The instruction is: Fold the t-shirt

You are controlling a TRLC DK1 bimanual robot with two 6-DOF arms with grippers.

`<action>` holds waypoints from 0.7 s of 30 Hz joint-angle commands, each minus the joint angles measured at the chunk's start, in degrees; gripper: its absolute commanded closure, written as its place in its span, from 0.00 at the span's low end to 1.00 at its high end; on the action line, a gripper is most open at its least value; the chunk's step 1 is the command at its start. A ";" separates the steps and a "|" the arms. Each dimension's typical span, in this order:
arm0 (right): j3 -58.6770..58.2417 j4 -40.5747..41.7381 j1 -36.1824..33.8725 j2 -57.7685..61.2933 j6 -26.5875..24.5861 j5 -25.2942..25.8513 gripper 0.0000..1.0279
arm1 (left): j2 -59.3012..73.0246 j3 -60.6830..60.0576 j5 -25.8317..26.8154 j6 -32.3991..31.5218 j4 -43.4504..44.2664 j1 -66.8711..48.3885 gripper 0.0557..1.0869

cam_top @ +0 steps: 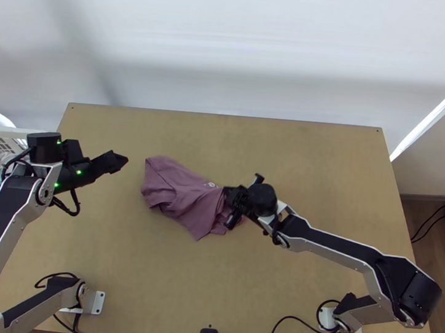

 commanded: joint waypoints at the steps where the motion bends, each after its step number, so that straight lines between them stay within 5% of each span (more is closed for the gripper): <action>1: 0.51 2.38 -1.93 -1.21 2.88 1.71 0.97 | 1.27 -1.75 0.78 1.47 1.15 -0.93 0.04; 9: 2.79 3.79 -5.89 0.98 6.22 5.49 0.97 | 7.95 -4.30 -2.30 7.53 2.38 -5.58 0.04; 21: 2.79 5.11 -10.11 -0.95 9.56 6.98 0.97 | 17.70 -1.84 -2.21 6.83 -3.51 -9.54 0.04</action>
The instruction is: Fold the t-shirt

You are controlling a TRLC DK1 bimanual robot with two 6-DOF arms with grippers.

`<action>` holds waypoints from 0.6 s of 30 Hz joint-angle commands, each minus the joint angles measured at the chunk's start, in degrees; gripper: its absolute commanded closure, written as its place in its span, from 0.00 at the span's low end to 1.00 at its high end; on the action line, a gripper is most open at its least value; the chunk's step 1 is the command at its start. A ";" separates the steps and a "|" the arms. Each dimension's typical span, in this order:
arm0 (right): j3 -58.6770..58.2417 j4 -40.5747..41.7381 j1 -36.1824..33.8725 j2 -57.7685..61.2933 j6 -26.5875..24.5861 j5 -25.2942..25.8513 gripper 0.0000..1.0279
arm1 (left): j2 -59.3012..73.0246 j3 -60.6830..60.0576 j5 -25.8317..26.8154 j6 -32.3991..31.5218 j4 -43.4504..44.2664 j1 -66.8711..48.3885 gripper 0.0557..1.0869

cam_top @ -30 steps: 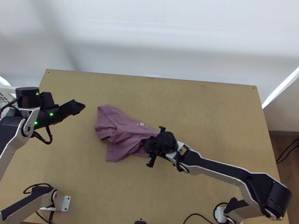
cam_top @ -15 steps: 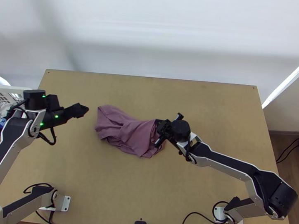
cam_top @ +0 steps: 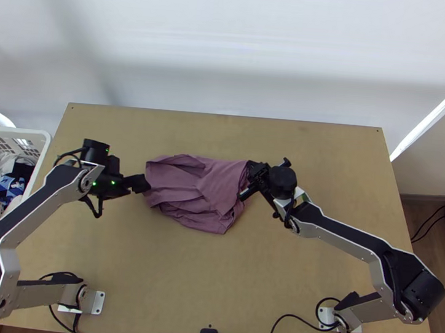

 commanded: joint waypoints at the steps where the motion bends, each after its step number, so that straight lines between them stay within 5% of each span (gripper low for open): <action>1: 0.98 1.13 -0.86 -1.19 1.76 0.93 0.97 | 0.90 1.02 -0.05 0.12 -1.61 -1.67 0.04; 13: 0.80 1.13 -1.12 -2.25 2.28 0.93 0.97 | 4.15 0.76 -0.48 -0.32 -3.81 -5.89 0.06; 18: 0.10 1.13 -1.21 -2.69 2.37 0.93 0.97 | 6.26 0.76 -1.63 -0.32 -3.46 -6.07 0.14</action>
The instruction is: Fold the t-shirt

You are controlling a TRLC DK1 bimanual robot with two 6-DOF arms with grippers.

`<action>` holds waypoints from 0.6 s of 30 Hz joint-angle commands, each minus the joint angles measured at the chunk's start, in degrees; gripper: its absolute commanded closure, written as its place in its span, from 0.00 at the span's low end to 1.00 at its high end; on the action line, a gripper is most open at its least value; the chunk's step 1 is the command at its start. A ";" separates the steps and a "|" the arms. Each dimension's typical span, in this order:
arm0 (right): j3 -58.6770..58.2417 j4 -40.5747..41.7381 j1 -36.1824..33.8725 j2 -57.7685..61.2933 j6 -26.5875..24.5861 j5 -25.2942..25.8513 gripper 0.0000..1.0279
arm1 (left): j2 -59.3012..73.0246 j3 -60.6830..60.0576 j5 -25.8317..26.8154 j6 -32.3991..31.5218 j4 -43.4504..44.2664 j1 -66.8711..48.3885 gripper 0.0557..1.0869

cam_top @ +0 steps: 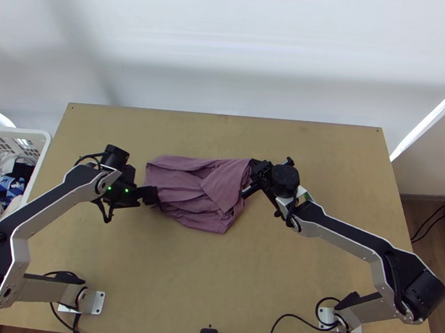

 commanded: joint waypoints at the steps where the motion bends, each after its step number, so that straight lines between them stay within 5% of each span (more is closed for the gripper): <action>1: -0.08 1.13 -0.56 -2.42 1.19 0.93 0.97 | 1.84 0.54 -0.80 -0.21 -0.40 -0.32 0.14; 9: -0.69 1.13 -0.56 -2.95 1.19 0.93 0.97 | 4.74 0.98 -1.50 -0.03 1.36 -0.32 0.15; 15: -1.04 1.13 -0.56 -3.66 1.19 1.02 0.97 | 2.90 0.89 -4.14 -1.44 4.70 -0.32 0.64; 17: -1.22 1.13 -0.64 -3.74 1.19 1.37 0.97 | 2.19 0.98 -4.66 -1.70 6.28 0.12 0.97; 18: -1.31 1.13 -0.64 -3.92 1.19 1.63 0.97 | 2.02 1.33 -4.58 -2.06 6.46 0.65 0.96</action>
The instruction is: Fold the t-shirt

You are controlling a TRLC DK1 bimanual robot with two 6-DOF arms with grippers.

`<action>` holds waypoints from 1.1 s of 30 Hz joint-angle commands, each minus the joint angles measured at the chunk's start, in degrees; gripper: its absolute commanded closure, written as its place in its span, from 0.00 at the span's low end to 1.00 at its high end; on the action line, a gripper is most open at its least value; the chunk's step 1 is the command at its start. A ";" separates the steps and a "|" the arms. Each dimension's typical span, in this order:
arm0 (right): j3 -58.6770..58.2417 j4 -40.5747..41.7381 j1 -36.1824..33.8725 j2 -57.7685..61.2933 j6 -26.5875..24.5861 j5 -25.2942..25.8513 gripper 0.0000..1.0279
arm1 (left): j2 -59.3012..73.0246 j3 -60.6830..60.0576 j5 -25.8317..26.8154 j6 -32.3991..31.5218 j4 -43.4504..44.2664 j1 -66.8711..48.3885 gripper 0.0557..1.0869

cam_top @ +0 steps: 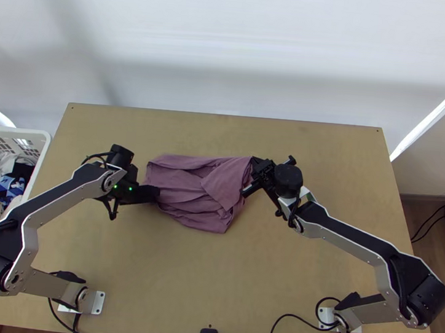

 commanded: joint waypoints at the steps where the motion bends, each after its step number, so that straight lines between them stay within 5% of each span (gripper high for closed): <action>1: -1.24 1.13 -0.82 -2.08 1.17 1.65 0.97 | -1.61 1.18 -0.55 -1.44 1.13 1.02 0.96; 11: 0.87 -3.70 -4.86 -4.46 3.19 5.87 0.97 | -6.88 6.37 -0.64 -0.92 0.60 4.97 0.96; 24: 30.13 -49.41 -13.39 -4.98 27.98 5.08 0.97 | -9.61 26.84 -3.28 0.14 -10.74 11.83 0.96; 33: 42.61 -68.92 -16.82 -3.14 35.62 -1.95 0.97 | -13.65 29.39 -3.37 2.60 -12.06 12.18 0.96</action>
